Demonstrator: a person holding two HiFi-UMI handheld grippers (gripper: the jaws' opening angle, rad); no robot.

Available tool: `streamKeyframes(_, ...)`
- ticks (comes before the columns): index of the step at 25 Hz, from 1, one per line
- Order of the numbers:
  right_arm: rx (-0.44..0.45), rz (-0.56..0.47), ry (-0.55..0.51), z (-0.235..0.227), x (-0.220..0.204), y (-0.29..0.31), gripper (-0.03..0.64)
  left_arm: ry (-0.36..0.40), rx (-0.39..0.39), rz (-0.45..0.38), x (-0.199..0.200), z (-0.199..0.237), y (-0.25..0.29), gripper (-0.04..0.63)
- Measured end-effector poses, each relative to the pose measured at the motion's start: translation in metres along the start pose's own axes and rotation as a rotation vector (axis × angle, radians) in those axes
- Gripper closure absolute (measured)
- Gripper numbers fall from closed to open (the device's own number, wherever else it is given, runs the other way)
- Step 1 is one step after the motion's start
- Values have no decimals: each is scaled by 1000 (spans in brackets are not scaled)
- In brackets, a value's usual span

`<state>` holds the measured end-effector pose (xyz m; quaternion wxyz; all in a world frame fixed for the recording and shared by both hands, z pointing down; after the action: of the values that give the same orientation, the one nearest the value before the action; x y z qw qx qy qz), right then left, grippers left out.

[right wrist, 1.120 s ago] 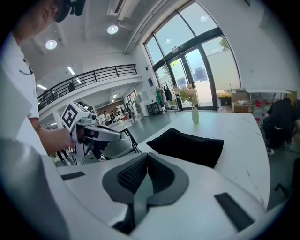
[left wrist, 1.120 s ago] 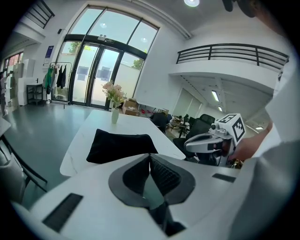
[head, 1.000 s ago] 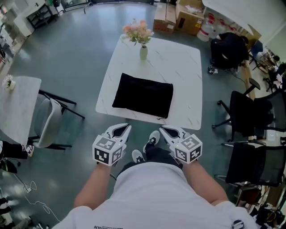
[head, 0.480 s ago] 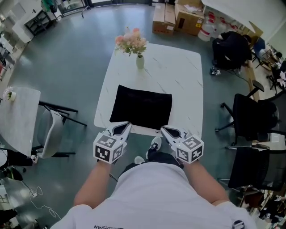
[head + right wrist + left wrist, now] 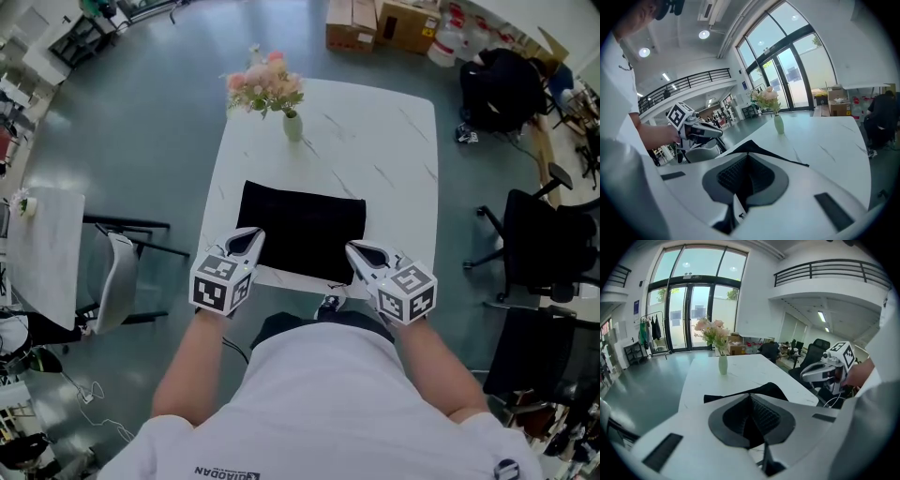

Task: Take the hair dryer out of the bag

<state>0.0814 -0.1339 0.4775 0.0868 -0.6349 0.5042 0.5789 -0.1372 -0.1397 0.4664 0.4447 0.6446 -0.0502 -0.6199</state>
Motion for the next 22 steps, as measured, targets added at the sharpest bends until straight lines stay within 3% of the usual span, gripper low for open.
streamKeyframes(6, -23, 32, 2, -25, -4, 17, 600, 9, 78, 0, 17, 42, 12, 577)
streamKeyframes(9, -58, 67, 18, -32, -15, 22, 600, 24, 52, 18, 17, 50, 17, 577)
streamKeyframes(12, -112, 85, 44, -39, -20, 30, 600, 86, -4, 51, 14, 53, 29, 577)
streamKeyframes(15, -178, 79, 104, -39, -22, 35, 600, 222, -104, 134, 5, 42, 44, 577)
streamKeyframes(20, -264, 45, 168, -34, -24, 37, 600, 620, -263, 249, -4, 6, 82, 575)
streamKeyframes(22, -290, 38, 186, -32, -28, 35, 600, 738, -314, 286, -8, -6, 100, 575)
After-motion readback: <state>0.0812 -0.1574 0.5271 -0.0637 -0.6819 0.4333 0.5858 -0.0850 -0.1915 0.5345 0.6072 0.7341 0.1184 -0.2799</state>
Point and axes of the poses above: the fingertips, and each gripper's own axes: y forward along the fingers, z to its left, x out of its top, the point moved 4 cm from there along -y, backward along the fingers, and after that the axes turned 3 degrees about -x, right-handed, at the moved point
